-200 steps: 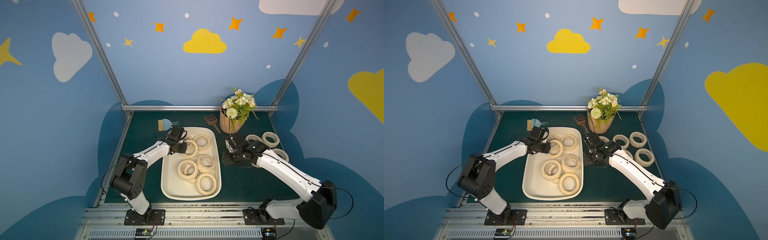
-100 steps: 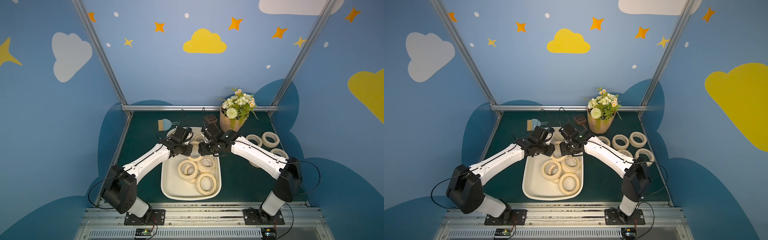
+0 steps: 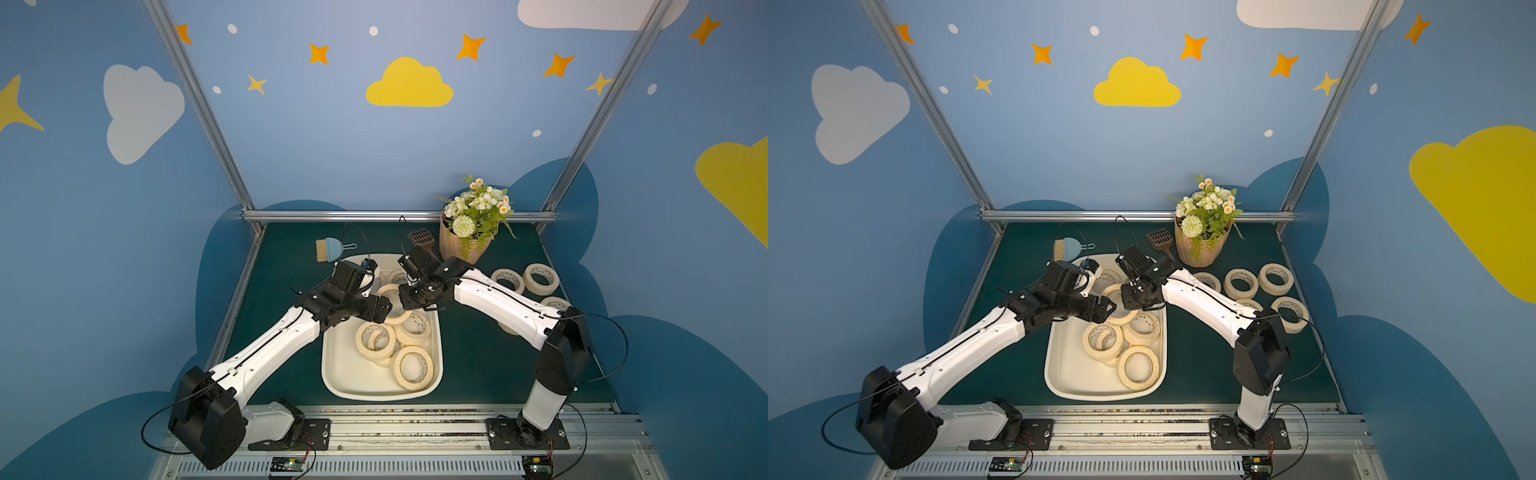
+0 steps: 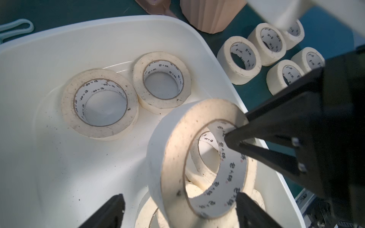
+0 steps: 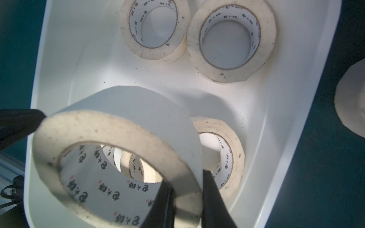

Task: Take out the art tape in the storage box
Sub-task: Pick up the art tape from the storage box, then place the art tape at the center of the board.

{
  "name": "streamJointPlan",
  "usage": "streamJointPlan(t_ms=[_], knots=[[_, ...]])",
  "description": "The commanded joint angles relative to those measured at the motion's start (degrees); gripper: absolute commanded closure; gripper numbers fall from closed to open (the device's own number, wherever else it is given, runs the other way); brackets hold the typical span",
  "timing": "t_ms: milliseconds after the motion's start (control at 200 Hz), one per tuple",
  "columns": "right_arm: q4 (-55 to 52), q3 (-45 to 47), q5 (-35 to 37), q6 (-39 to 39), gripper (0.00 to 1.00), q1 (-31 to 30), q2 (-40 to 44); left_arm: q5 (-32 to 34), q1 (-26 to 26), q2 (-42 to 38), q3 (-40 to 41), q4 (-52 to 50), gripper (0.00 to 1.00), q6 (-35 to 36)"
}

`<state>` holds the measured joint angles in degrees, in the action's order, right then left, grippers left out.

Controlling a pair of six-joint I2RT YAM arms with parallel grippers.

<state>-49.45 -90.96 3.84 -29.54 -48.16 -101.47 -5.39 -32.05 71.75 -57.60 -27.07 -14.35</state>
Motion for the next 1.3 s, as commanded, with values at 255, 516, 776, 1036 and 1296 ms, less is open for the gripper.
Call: streamJointPlan(t_ms=[255,516,776,1036,1296], knots=[[-6.74,12.3,6.41,0.13,1.0,12.89,21.42,3.37,0.41,-12.61,9.34,-0.25,0.09,-4.44],[-6.25,31.22,9.84,-0.87,1.0,26.35,37.18,4.97,0.83,-6.44,15.44,5.89,0.11,-8.98],[0.39,37.43,5.38,-0.48,1.0,30.36,29.61,6.18,1.73,-1.2,16.47,7.57,0.13,-9.12],[4.24,33.05,-1.28,2.57,1.0,35.44,15.3,5.83,1.99,0.92,16.6,7.6,0.22,-9.14],[5.15,27.53,-2.13,6.03,1.0,37.57,6.09,5.39,2.33,2.18,17.0,7.99,0.32,-9.3]])
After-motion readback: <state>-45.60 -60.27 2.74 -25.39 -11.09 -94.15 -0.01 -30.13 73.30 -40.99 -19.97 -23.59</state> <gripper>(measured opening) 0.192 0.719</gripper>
